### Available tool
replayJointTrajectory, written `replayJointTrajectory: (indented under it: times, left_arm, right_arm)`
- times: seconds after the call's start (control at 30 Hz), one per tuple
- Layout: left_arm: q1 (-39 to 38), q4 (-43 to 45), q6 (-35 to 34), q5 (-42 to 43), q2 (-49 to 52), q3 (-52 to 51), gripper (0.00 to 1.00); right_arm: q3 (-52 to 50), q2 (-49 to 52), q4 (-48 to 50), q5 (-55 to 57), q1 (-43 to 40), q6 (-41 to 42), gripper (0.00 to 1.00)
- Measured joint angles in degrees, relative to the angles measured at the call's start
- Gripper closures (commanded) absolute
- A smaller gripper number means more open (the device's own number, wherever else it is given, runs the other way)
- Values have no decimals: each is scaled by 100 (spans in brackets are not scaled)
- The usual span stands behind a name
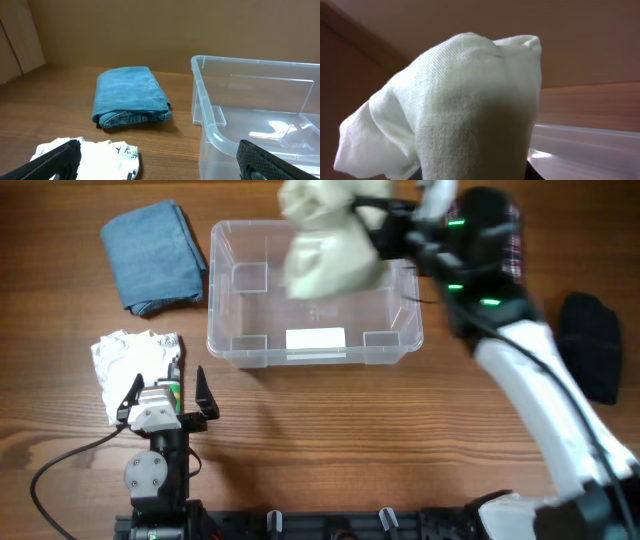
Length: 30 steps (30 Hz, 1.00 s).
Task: Pack container
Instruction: 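Lift the cream cloth with the right gripper and carry it into the bin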
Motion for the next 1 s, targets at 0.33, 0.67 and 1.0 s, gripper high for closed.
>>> replayJointTrajectory:
  times: [0.33,0.67,1.0]
  left_arm:
    - [0,0,2,0,0,0,0]
    - [0,-2,0,0,0,0,0]
    - [0,-2,0,2,0,0,0]
  right_arm:
    - [-2,1792,748,1355,1233,472,96]
    - [-2,2288,1095,2122,1342,525,96]
    - [1093,2503,-1502,2507,1342,26,96]
